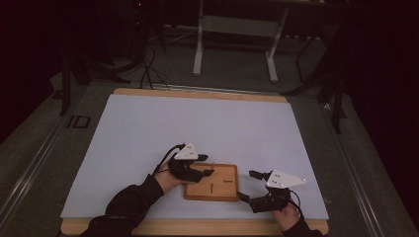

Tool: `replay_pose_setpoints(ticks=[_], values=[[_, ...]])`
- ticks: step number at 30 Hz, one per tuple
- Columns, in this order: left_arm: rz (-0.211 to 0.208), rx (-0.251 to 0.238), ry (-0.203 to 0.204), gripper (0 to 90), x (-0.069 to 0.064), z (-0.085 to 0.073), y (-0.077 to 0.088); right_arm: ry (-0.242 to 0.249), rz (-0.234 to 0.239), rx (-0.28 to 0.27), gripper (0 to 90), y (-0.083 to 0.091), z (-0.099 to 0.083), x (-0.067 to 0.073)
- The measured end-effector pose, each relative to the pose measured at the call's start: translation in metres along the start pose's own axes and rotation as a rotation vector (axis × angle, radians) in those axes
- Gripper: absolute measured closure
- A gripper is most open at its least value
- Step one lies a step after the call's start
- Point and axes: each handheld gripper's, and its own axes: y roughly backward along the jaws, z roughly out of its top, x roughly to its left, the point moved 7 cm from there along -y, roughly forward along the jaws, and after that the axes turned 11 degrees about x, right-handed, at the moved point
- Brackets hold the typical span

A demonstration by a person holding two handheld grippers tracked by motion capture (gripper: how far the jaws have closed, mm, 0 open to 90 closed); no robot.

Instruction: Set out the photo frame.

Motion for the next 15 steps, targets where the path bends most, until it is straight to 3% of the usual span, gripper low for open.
replay_pose_setpoints(ticks=[4,6,9,10,15], values=[[-0.004,0.009,0.004,46.6,0.002,0.000,-0.006,0.002,0.011,-0.005,13.5,-0.002,0.000,0.003],[-0.010,0.015,0.001,52.3,0.002,0.001,-0.009,0.010,-0.016,0.008,13.5,-0.004,-0.001,0.003],[-0.025,0.018,-0.009,58.8,0.001,0.002,-0.012,0.019,-0.011,0.024,13.4,-0.006,-0.003,0.004],[-0.035,0.021,-0.008,61.2,0.002,0.002,-0.014,0.033,-0.018,0.051,13.4,-0.009,-0.006,0.005],[-0.045,0.022,-0.015,69.2,0.002,0.004,-0.017,0.081,-0.009,0.083,14.3,-0.014,-0.008,0.012]])
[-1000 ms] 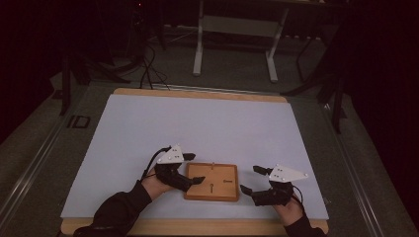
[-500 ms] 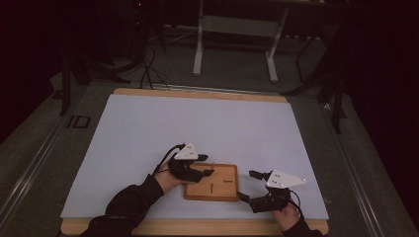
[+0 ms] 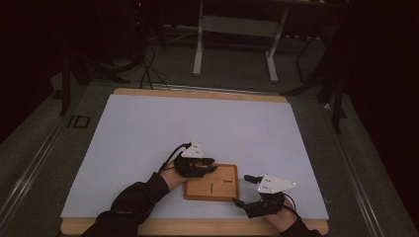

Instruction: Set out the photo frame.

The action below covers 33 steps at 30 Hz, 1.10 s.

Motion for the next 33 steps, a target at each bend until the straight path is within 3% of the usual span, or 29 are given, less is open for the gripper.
replay_pose_setpoints(ticks=[2,4,7,12,16,18,20,21,27,33], values=[[0.004,0.002,-0.001,69.5,0.000,0.000,-0.001,0.006,0.010,0.003,14.1,-0.001,0.000,0.002],[-0.006,0.000,-0.003,74.5,0.000,0.001,-0.001,0.032,0.009,0.004,13.4,-0.002,0.001,0.005],[-0.002,-0.002,0.001,81.3,0.003,0.001,-0.002,0.031,0.007,-0.008,12.3,-0.001,0.002,0.006],[-0.010,-0.002,-0.002,83.0,0.005,0.001,-0.002,0.035,0.005,-0.013,11.9,0.001,0.001,0.005],[-0.028,0.006,-0.007,83.6,0.007,0.002,-0.003,0.082,-0.029,0.022,11.7,-0.001,0.000,0.008],[-0.052,0.018,0.009,83.6,0.008,0.003,-0.003,0.121,-0.056,0.046,13.9,-0.002,-0.001,0.010],[-0.052,0.018,0.009,83.6,0.008,0.003,-0.003,0.138,-0.073,0.051,13.9,-0.001,-0.002,0.010],[-0.071,0.029,0.027,83.6,0.010,0.004,-0.003,0.138,-0.073,0.051,13.9,-0.001,-0.002,0.010],[-0.119,0.045,0.068,83.7,0.016,0.006,-0.003,0.267,-0.149,0.099,23.1,0.003,-0.003,0.022],[-0.155,0.038,0.088,83.6,0.020,0.006,-0.004,0.419,-0.238,0.176,28.9,-0.005,-0.010,0.028]])
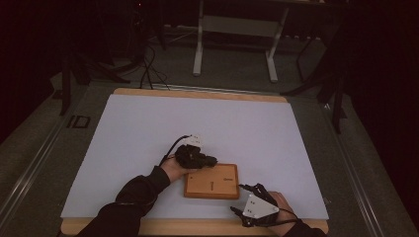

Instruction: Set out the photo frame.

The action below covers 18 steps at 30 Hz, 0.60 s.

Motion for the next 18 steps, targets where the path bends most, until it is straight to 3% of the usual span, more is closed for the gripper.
replay_pose_setpoints(ticks=[6,11,14,18], values=[[-0.016,0.009,0.015,83.7,0.002,0.001,0.000,0.153,-0.161,0.068,35.0,-0.008,-0.003,0.004],[-0.026,0.017,0.020,83.8,0.003,0.002,0.000,0.323,-0.274,0.107,41.6,-0.014,-0.007,0.009],[-0.031,0.018,0.027,83.8,0.003,0.002,0.000,0.387,-0.322,0.102,46.0,-0.016,-0.006,0.011],[-0.042,0.017,0.034,83.8,0.005,0.003,0.000,0.429,-0.374,0.107,51.4,-0.019,-0.007,0.009]])
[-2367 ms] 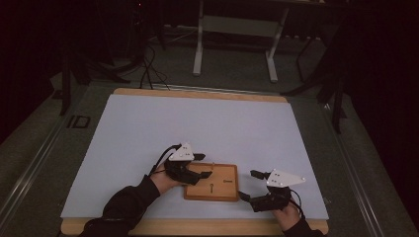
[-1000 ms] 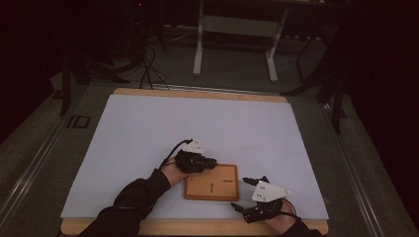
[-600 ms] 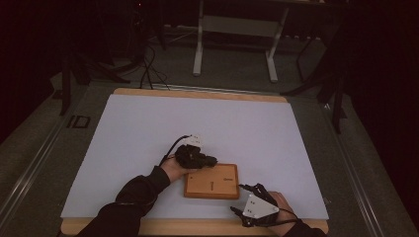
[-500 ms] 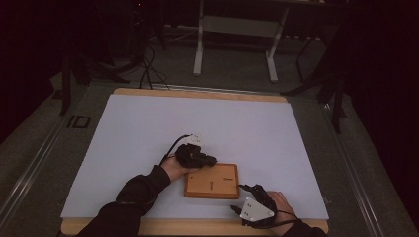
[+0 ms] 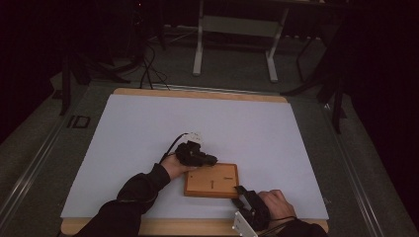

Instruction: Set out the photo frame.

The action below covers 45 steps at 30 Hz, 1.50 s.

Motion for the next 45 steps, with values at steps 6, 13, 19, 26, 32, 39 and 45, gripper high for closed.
replay_pose_setpoints(ticks=[6,13,19,26,32,39,45], values=[[-0.006,0.004,0.005,83.8,0.001,0.000,0.000,0.094,-0.084,0.015,57.2,-0.004,-0.001,0.003],[0.000,0.009,-0.001,83.7,0.000,0.000,0.000,0.157,-0.120,0.022,63.5,-0.005,-0.001,0.007],[0.002,0.005,-0.007,83.7,0.000,0.000,0.000,0.171,-0.130,0.013,65.9,-0.005,0.000,0.007],[0.060,-0.022,-0.050,75.5,-0.001,0.003,0.003,0.180,-0.096,-0.002,65.7,-0.005,-0.001,0.005],[0.096,-0.085,-0.065,65.5,-0.002,0.008,0.028,0.154,-0.049,-0.025,65.7,-0.004,-0.003,-0.003],[0.121,-0.128,-0.076,57.2,-0.009,0.006,0.055,0.148,-0.013,-0.031,65.9,-0.003,-0.003,-0.010],[0.125,-0.133,-0.067,44.5,-0.014,-0.002,0.070,0.129,0.024,-0.042,66.2,-0.002,-0.002,-0.017]])
